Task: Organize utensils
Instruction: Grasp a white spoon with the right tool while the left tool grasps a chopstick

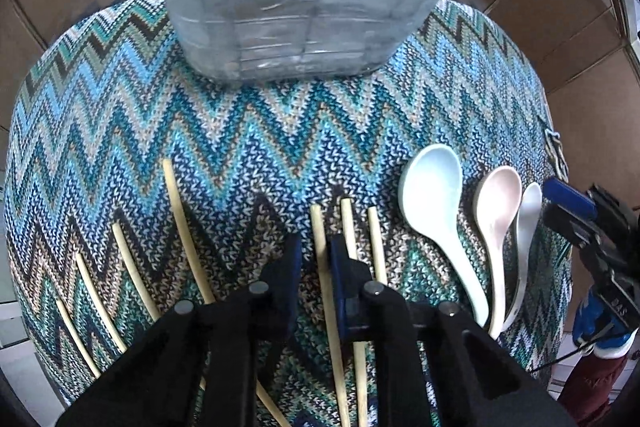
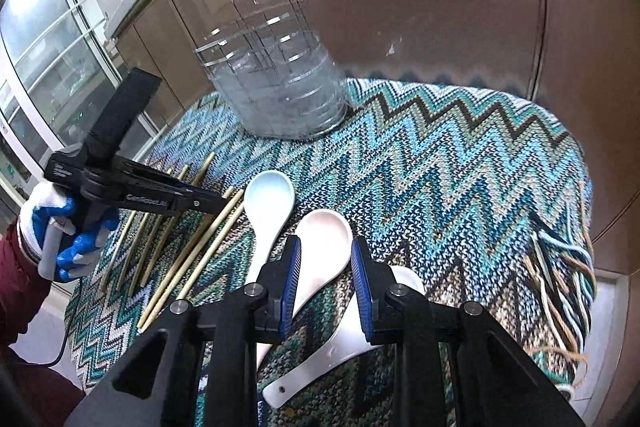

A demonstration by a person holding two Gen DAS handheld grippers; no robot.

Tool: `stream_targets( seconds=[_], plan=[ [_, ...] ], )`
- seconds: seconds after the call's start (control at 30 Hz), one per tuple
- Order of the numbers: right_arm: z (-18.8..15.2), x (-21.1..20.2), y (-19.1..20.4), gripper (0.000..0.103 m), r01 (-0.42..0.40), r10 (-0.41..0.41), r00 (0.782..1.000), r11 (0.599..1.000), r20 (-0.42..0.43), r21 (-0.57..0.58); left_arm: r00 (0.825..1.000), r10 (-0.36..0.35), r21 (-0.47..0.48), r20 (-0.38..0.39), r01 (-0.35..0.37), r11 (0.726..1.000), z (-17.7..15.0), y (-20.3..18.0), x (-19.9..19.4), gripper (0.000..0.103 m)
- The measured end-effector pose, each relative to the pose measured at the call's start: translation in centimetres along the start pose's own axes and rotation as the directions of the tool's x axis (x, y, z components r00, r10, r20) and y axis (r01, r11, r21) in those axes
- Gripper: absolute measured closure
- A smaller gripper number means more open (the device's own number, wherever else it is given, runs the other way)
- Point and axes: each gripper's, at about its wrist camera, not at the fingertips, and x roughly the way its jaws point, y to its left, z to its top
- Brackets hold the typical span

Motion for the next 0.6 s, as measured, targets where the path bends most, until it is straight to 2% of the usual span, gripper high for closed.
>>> stream_targets(
  seconds=[0.23,0.4,0.43,0.47,0.6],
  plan=[
    [1.6,3.4,-1.4,0.077,-0.032,0.031,0.991,0.999,-0.129,-0.006,1.0,0.003,-0.006,-0.022,-0.003,1.0,0.4,0.0,0.3,0.089],
    [2.3,5.0,-2.2,0.077,-0.089,0.087,0.979,0.996,-0.182,-0.001,0.999,0.018,-0.005,-0.03,-0.018,1.0,0.9,-0.6,0.6,0.09],
    [2.4,5.2,-2.3,0.08,-0.107,0.106,0.976,0.994,-0.192,0.0,0.999,0.022,-0.007,-0.03,-0.023,1.0,1.0,-0.6,0.6,0.091],
    [2.5,5.5,-2.3,0.089,-0.116,0.113,0.973,0.993,-0.199,-0.003,0.999,0.026,-0.009,-0.03,-0.026,1.0,1.1,-0.8,0.6,0.093],
    [2.5,5.5,-1.4,0.095,-0.107,0.093,0.973,0.993,-0.211,-0.058,1.0,0.024,-0.042,-0.013,-0.024,0.999,0.8,-0.2,0.5,0.097]
  ],
)
